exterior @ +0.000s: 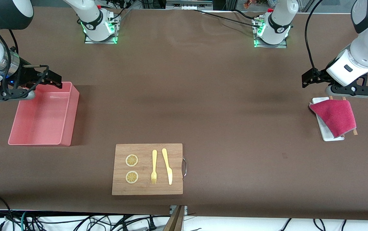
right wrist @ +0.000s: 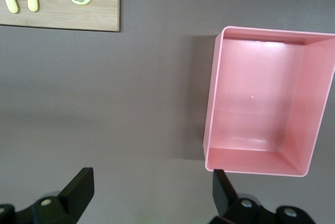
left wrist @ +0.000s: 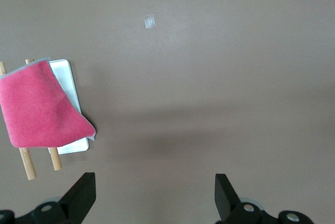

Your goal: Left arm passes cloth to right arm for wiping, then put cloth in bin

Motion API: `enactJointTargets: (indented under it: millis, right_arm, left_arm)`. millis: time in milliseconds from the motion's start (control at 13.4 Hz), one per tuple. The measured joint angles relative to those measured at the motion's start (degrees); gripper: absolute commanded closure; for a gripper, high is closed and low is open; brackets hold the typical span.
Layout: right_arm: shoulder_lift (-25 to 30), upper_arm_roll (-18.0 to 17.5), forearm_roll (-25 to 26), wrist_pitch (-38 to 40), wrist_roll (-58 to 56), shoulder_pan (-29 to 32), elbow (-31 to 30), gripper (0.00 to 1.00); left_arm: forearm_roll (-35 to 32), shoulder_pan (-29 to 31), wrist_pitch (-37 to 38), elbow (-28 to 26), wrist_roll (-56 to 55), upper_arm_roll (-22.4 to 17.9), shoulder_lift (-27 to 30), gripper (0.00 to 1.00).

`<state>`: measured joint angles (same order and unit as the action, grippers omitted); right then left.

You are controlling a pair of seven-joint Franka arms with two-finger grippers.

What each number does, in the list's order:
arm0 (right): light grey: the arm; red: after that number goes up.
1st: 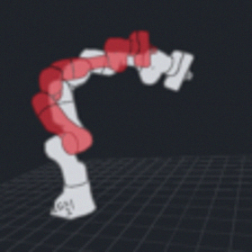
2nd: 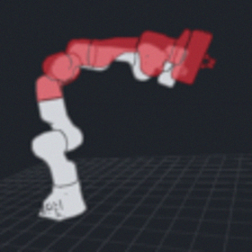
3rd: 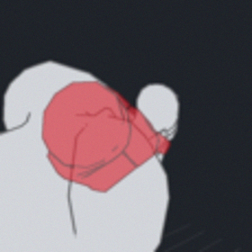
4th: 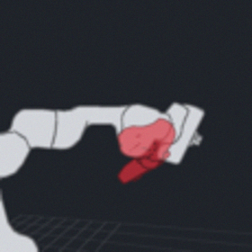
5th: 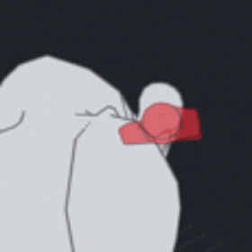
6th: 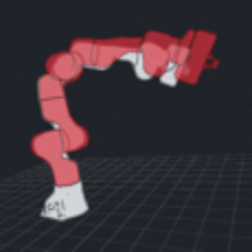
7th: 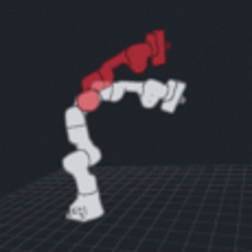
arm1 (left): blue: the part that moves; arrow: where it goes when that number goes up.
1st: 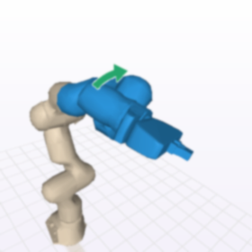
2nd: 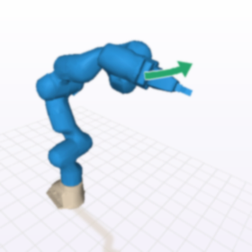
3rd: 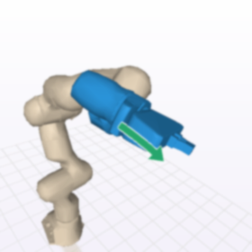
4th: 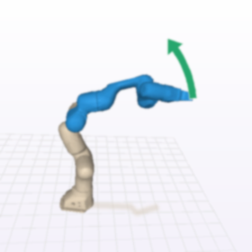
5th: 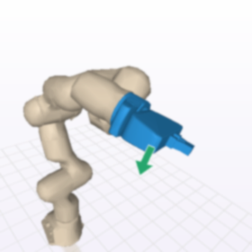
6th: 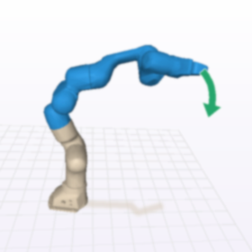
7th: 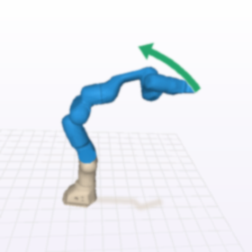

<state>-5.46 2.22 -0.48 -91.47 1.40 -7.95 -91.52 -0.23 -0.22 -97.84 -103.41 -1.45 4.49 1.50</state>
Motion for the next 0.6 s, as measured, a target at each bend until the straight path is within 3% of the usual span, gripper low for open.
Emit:
enactJointTargets:
  millis: [224, 598]
  right_arm:
    - [0.0, 0.0, 0.0, 0.0, 0.0, 0.0, 0.0, 0.0]
    - [0.0, 0.0, 0.0, 0.0, 0.0, 0.0, 0.02, 0.0]
  left_arm:
    - [-0.05, 0.13, 0.0, 0.59, 1.48, -0.1, -0.85, 0.0]
    - [-5.2, 0.95, 0.63, 5.81, 17.53, -0.86, -6.5, 0.0]
